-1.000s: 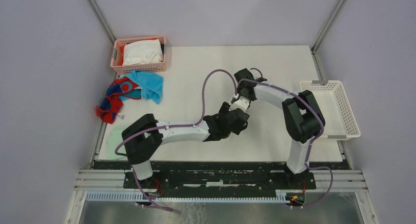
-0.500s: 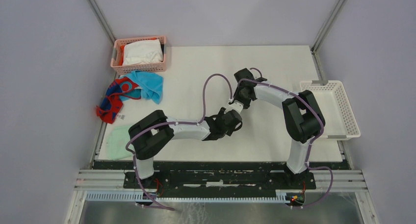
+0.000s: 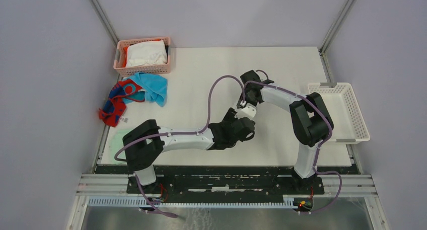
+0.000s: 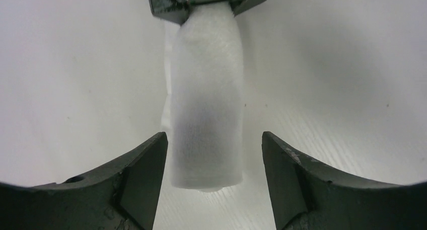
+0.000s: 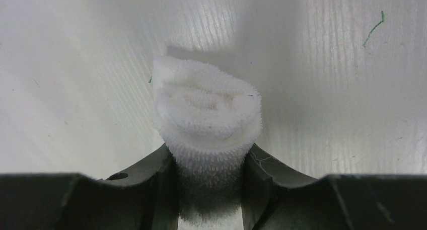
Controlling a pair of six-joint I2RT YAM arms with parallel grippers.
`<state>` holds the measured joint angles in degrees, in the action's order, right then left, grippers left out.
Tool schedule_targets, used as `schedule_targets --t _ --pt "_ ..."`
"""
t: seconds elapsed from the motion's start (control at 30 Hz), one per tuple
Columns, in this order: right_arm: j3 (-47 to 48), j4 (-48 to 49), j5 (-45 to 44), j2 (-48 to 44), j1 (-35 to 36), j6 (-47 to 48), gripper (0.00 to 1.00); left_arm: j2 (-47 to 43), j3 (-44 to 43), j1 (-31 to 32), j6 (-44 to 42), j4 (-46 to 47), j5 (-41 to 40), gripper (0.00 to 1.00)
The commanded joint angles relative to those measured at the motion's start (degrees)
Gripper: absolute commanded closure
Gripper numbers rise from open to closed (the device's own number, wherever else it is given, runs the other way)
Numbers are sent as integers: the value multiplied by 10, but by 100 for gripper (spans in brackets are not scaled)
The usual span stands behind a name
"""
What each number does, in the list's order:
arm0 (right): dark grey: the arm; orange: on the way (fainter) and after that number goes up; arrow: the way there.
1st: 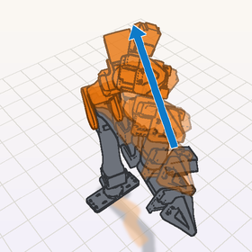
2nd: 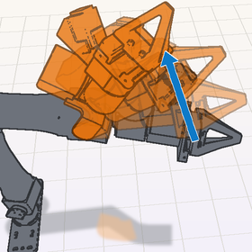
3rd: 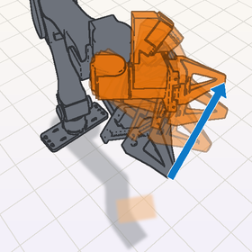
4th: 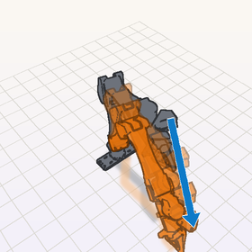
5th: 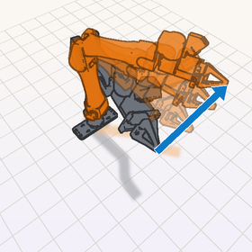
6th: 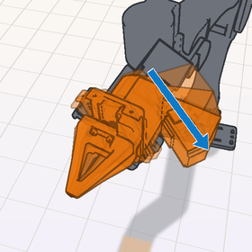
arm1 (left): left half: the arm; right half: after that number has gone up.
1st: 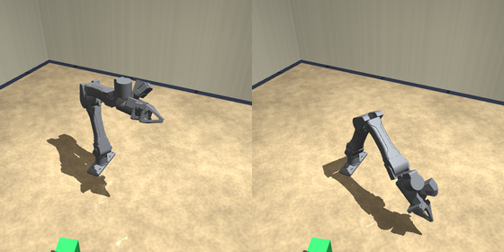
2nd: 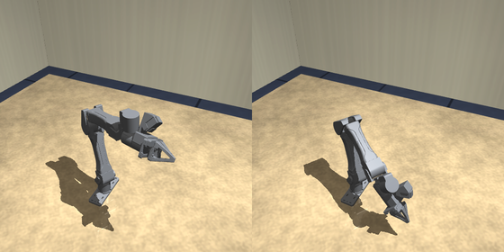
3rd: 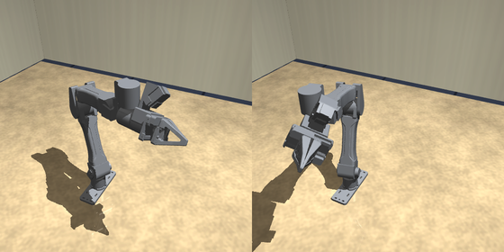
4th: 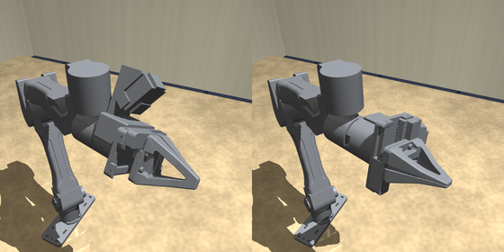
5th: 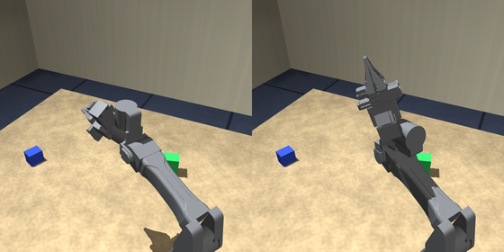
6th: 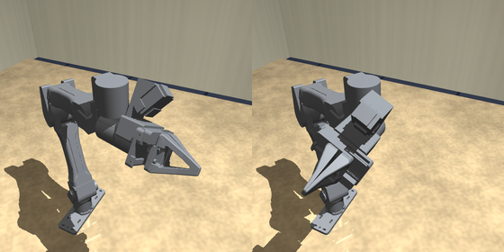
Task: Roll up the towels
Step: Roll the towel at the center of the board.
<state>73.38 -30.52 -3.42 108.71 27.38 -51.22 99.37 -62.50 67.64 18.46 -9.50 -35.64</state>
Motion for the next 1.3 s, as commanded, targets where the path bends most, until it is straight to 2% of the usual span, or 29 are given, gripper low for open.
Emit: schedule_targets --t 0.0,0.27,0.47,0.7,0.83,1.03,1.27 --pt "8 -15 -1 10 3 10 61 8 -53 29 -73 8 -100 25" --pt "11 -15 7 16 3 11 61 84 -68 40 -112 26 -115 25" --pt "10 -14 10 16 3 12 61 120 -57 36 -97 24 -113 27" --pt "4 -4 19 12 4 16 61 127 -36 7 -61 15 -81 30" --pt "-1 9 31 8 3 19 59 115 -18 -17 -27 13 -28 31" --pt "-15 41 58 -7 4 17 53 92 13 -47 19 22 62 38" --pt "-30 42 65 -39 4 2 39 79 26 -67 44 25 113 44"
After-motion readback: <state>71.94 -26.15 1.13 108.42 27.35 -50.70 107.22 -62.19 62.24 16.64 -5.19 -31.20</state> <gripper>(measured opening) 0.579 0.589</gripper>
